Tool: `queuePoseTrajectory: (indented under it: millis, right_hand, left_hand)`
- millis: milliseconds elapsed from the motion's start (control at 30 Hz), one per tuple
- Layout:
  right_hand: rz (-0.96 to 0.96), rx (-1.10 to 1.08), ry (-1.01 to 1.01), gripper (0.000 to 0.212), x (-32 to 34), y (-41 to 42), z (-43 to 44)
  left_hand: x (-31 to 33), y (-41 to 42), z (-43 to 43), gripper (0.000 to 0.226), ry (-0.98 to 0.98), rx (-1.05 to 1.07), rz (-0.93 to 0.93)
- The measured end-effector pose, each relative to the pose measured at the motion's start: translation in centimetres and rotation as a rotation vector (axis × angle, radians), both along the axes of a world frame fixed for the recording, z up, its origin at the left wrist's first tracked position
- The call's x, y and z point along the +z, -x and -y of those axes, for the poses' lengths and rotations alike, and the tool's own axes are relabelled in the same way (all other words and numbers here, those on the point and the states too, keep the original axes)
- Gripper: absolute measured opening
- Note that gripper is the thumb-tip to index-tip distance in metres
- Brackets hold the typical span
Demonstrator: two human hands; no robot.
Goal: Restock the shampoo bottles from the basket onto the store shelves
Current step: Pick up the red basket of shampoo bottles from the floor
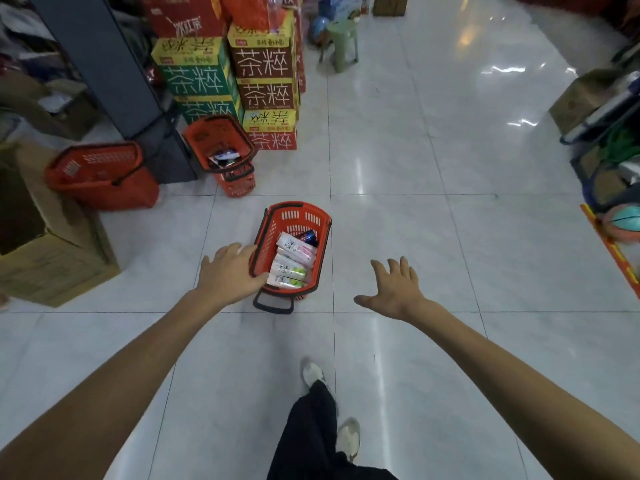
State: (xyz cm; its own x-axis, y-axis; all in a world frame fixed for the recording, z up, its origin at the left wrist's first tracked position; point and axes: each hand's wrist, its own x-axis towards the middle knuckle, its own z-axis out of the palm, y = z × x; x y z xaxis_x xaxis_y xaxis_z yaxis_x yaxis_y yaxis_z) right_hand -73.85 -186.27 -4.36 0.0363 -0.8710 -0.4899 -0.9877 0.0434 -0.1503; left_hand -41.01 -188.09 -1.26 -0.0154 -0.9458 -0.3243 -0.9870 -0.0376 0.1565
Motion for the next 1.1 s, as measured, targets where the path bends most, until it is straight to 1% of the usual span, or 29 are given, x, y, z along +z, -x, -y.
queuePoseTrajectory:
  millis: [67,100,167,200,267,300,367,400,467,600,767,800,867,900,967,1000,1033,1067,1100]
  right_hand:
    - [-0.007,0.03,-0.029,0.101,-0.9,0.2,4.7]
    - [-0.035,0.037,-0.035,0.101,-0.7,0.3,4.9]
    - [-0.044,0.046,-0.043,0.101,-1.0,0.2,9.6]
    - [-0.047,0.037,-0.05,0.101,-0.8,0.4,9.8]
    - [-0.075,0.088,-0.056,0.101,-0.2,-0.2,14.9]
    - [-0.088,0.071,-0.055,0.101,0.2,0.4,15.2]
    - [-0.089,0.122,-0.019,0.1,0.7,-0.9,20.7]
    - [-0.095,0.112,-0.002,0.099,0.9,-0.6,21.3]
    - [-0.1,0.168,0.011,0.099,0.8,-1.7,25.3]
    - [-0.108,0.23,-0.004,0.098,0.7,-3.1,29.0]
    - [-0.109,0.338,-0.069,0.093,-0.8,-4.9,36.4]
    - [-0.121,0.34,-0.078,0.093,-0.9,-5.0,36.4]
    - [-0.114,0.436,-0.085,0.095,-1.7,-5.2,40.4]
    - [-0.116,0.429,-0.086,0.096,-1.7,-5.1,40.6]
    - [-0.073,0.504,-0.102,0.097,-2.1,-5.0,45.0]
    - [-0.08,0.503,-0.1,0.097,-2.3,-4.9,45.1]
    - [-0.06,0.535,-0.105,0.097,-2.6,-4.7,47.2]
    - [-0.061,0.579,-0.108,0.098,-2.9,-4.4,49.1]
    - [-0.081,0.584,-0.109,0.098,-3.2,-4.4,49.2]
  left_hand:
    - [-1.1,0.0,3.6,0.072,-0.007,0.025,-0.003]
    - [-0.9,0.2,3.9,0.072,-0.011,0.029,-0.003]
    - [-1.9,-0.1,8.0,0.074,0.007,0.066,-0.037]
    - [-1.8,0.1,8.4,0.075,0.003,0.052,-0.028]
    - [-1.9,-0.9,11.8,0.076,-0.011,0.128,-0.078]
    - [-2.0,-0.2,12.0,0.075,-0.01,0.102,-0.073]
    - [-2.4,-1.8,15.0,0.073,0.004,0.158,-0.087]
    - [-2.1,-1.6,15.4,0.073,-0.001,0.152,-0.087]
    - [-2.5,-3.0,17.6,0.074,-0.007,0.22,-0.108]
    - [-3.3,-3.5,18.8,0.08,-0.027,0.265,-0.102]
    - [-5.1,-3.7,21.6,0.082,-0.082,0.416,-0.119]
    - [-5.0,-3.7,21.4,0.082,-0.097,0.417,-0.114]
    - [-5.7,-3.4,22.8,0.081,-0.096,0.531,-0.129]
    - [-5.8,-3.5,22.6,0.082,-0.097,0.543,-0.133]
    - [-5.7,-2.8,24.0,0.081,-0.077,0.661,-0.11]
    - [-5.6,-3.1,23.7,0.08,-0.078,0.679,-0.12]
    - [-5.3,-2.3,24.2,0.079,-0.073,0.723,-0.095]
    - [-5.2,-1.5,24.5,0.077,-0.079,0.787,-0.076]
    - [-5.0,-1.6,24.0,0.077,-0.08,0.807,-0.073]
